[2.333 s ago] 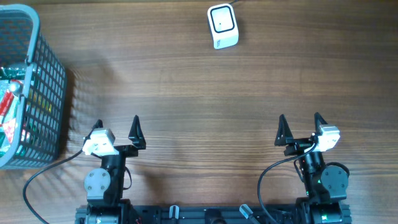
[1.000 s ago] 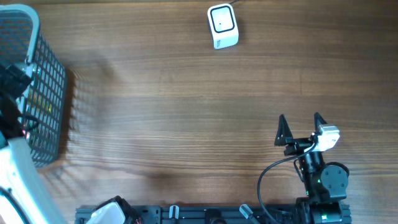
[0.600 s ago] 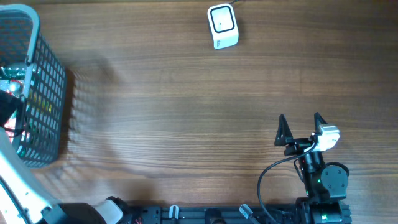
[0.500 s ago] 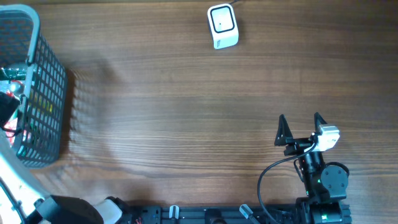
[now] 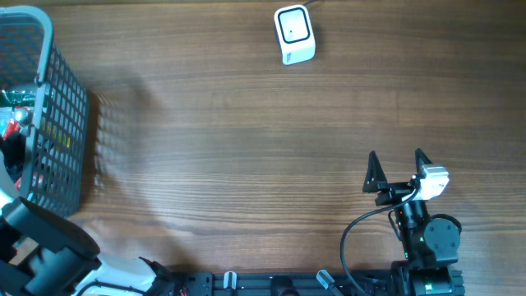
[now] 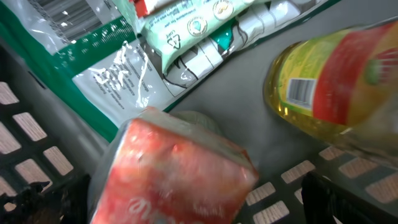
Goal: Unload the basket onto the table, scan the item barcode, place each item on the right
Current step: 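Reach the left gripper into the basket and grasp the red-white box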
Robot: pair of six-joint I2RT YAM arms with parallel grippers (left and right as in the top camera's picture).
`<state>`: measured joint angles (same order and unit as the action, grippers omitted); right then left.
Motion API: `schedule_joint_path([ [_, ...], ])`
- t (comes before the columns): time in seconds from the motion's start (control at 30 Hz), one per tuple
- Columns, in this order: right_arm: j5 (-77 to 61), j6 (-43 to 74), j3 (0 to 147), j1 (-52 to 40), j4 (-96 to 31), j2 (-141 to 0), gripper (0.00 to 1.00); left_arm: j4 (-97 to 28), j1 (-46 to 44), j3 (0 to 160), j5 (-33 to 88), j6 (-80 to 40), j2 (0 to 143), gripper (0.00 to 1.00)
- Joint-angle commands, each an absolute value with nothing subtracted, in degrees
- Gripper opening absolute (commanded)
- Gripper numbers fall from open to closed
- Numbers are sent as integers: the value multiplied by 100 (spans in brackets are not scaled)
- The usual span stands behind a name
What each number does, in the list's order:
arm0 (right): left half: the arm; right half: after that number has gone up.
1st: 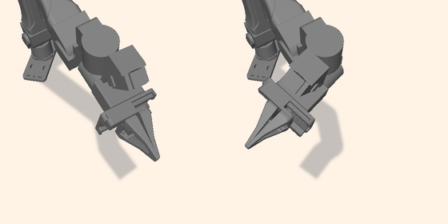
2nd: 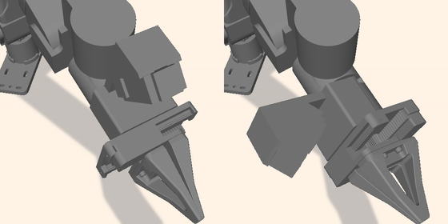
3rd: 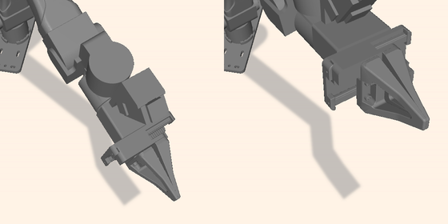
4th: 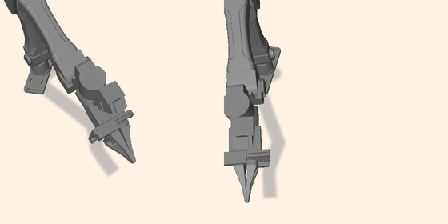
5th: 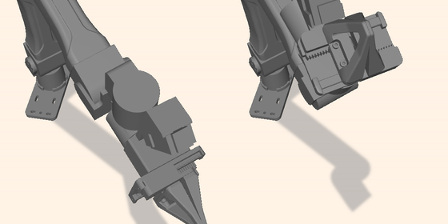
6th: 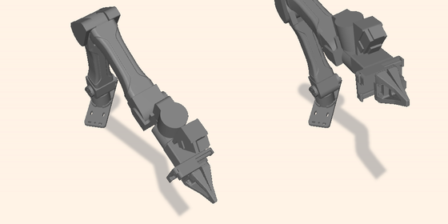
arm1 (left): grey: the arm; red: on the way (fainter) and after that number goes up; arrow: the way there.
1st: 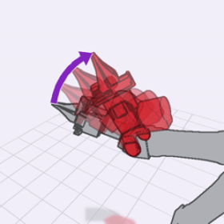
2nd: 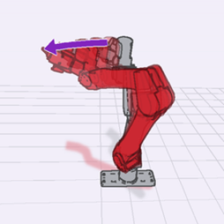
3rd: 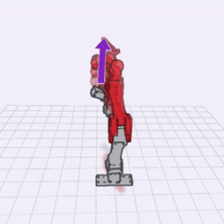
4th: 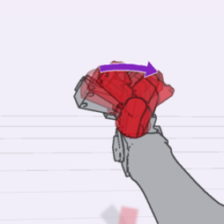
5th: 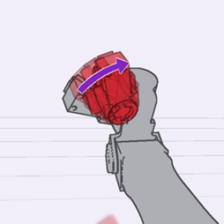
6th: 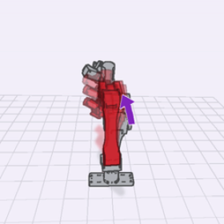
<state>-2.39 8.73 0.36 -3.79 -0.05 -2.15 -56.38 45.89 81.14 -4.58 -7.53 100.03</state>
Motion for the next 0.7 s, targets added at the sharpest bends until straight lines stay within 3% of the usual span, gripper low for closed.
schedule_joint_path([
  [0.0,-268,906,32,-346,10,-204,100,-5658,4681,8055,-386,-639,10162,100],
  [0.33,-268,910,32,-346,10,-204,100,-5312,4689,7612,-386,-644,10213,99],
  [0.5,-268,906,32,-346,10,-204,100,-5284,4689,7612,-261,-681,10213,65],
  [0.67,-268,908,32,-346,10,-204,100,-5334,4689,7776,-211,-685,9931,51],
])
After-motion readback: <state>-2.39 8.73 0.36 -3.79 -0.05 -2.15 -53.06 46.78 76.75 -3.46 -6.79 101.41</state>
